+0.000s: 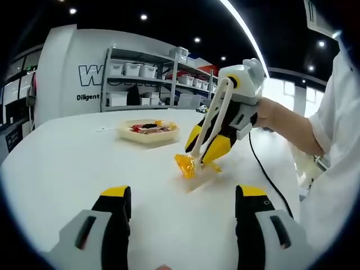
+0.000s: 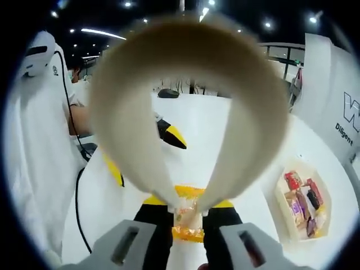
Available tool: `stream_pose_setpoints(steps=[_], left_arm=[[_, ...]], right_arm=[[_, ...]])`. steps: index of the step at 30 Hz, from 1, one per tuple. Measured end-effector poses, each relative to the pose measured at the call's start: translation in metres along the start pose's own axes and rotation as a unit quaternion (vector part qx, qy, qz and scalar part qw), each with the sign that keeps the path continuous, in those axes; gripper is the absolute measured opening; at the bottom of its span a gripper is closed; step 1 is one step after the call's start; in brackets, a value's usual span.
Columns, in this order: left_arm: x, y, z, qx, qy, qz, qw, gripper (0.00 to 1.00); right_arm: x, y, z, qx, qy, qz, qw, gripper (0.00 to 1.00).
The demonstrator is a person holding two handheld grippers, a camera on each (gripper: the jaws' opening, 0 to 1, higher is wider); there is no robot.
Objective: Place the target food into the container with the food tongs after gripping and lifting it, then release it inside without dropping or visibly crushing the food.
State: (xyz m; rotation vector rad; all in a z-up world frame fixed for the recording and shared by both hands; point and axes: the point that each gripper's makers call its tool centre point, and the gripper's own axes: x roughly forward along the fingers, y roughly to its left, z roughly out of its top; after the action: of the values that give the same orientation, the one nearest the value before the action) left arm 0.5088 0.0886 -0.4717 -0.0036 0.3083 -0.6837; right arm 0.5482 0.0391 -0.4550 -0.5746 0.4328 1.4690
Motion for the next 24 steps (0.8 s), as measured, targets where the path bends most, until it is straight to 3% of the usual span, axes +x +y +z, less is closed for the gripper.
stream_pose_setpoints(steps=[14,24], left_arm=[[-0.003,0.002,0.001,0.001,-0.002,0.005,1.0000,0.75],[-0.005,0.004,0.003,0.001,-0.002,0.011,0.9999,0.75]], right_arm=[[-0.029,-0.050,0.034,-0.037,-0.015,-0.026,0.9989,0.12],[-0.031,-0.088,0.044,-0.042,-0.024,-0.030,0.9984,0.12]])
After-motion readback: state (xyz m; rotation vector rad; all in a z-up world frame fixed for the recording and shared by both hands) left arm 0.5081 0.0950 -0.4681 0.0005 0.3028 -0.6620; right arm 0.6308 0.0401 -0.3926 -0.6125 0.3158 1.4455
